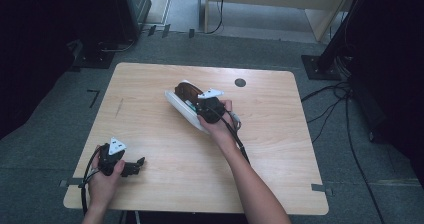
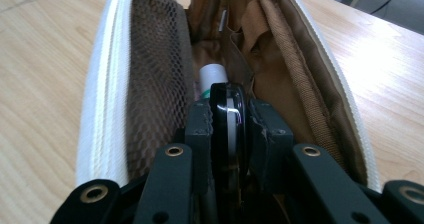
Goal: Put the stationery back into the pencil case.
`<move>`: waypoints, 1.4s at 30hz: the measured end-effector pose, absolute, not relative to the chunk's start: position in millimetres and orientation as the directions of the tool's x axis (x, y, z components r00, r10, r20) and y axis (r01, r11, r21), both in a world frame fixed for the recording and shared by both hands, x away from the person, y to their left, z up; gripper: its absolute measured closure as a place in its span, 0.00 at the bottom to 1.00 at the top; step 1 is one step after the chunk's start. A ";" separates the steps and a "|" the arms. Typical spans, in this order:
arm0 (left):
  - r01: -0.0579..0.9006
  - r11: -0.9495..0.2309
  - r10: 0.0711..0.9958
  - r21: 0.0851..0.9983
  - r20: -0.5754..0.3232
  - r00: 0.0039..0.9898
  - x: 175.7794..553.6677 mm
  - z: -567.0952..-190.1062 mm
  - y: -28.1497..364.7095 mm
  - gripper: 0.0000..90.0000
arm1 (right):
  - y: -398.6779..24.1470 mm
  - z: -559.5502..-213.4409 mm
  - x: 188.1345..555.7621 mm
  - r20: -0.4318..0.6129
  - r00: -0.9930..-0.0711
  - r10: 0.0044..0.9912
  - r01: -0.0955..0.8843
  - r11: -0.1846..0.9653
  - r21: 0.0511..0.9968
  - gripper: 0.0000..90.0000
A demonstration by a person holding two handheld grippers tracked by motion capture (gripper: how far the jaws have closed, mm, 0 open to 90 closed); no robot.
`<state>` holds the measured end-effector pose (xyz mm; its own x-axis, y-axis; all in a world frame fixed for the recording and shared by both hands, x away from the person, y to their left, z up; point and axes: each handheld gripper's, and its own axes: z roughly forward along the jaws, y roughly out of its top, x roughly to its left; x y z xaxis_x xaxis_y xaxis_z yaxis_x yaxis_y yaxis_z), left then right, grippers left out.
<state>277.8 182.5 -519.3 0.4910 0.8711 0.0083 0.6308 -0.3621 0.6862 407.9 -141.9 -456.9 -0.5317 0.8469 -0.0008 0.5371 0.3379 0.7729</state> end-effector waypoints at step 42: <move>0.630 -0.365 0.870 0.685 0.010 0.493 278.1 -519.2 182.3 0.01 | -235.4 -421.6 341.8 0.145 -0.455 0.879 0.517 0.128 0.846 0.00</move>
